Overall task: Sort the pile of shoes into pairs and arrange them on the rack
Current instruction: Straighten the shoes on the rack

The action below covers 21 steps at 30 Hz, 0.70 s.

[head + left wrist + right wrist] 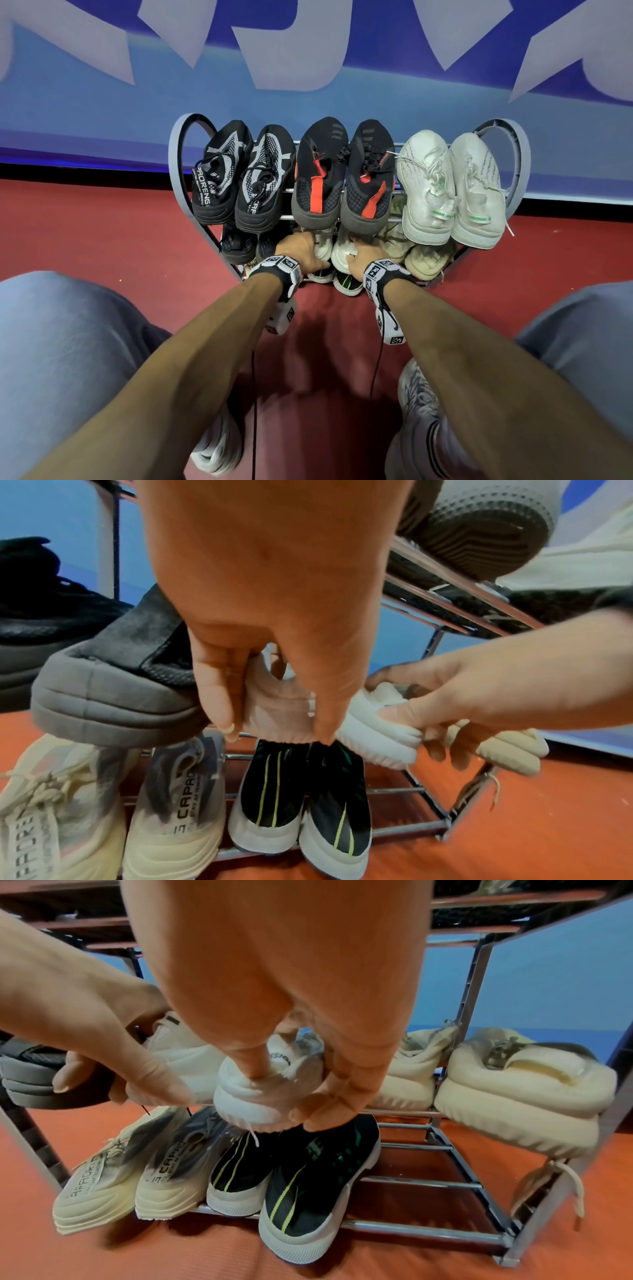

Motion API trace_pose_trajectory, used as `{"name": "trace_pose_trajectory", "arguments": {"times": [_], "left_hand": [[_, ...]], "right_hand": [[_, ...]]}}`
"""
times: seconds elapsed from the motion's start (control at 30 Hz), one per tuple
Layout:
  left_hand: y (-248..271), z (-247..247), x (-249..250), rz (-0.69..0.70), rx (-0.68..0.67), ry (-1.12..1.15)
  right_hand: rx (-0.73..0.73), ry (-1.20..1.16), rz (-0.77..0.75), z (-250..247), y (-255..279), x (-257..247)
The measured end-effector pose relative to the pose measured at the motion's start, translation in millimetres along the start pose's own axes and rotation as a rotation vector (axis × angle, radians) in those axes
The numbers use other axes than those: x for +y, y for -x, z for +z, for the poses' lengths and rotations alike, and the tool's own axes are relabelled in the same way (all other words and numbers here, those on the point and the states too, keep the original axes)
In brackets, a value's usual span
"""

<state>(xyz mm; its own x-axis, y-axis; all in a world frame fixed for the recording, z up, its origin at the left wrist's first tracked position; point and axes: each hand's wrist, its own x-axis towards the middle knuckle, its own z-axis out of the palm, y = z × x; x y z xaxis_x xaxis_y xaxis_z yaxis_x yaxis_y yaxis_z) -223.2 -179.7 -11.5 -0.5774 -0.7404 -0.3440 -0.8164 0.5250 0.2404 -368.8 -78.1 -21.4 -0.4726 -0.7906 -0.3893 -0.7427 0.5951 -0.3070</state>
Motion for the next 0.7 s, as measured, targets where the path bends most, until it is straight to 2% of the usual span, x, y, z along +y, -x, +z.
{"name": "trace_pose_trajectory", "arguments": {"times": [0.17,0.33,0.7], "left_hand": [[2,2,1,-0.007,0.016,-0.026],[14,8,8,-0.025,0.112,-0.094],[13,2,1,0.005,0.110,-0.027]], "right_hand": [[0.023,0.046,-0.013,7,-2,2],[-0.018,-0.014,0.023,7,-2,0],[0.006,-0.195,0.075,-2,12,15]]}}
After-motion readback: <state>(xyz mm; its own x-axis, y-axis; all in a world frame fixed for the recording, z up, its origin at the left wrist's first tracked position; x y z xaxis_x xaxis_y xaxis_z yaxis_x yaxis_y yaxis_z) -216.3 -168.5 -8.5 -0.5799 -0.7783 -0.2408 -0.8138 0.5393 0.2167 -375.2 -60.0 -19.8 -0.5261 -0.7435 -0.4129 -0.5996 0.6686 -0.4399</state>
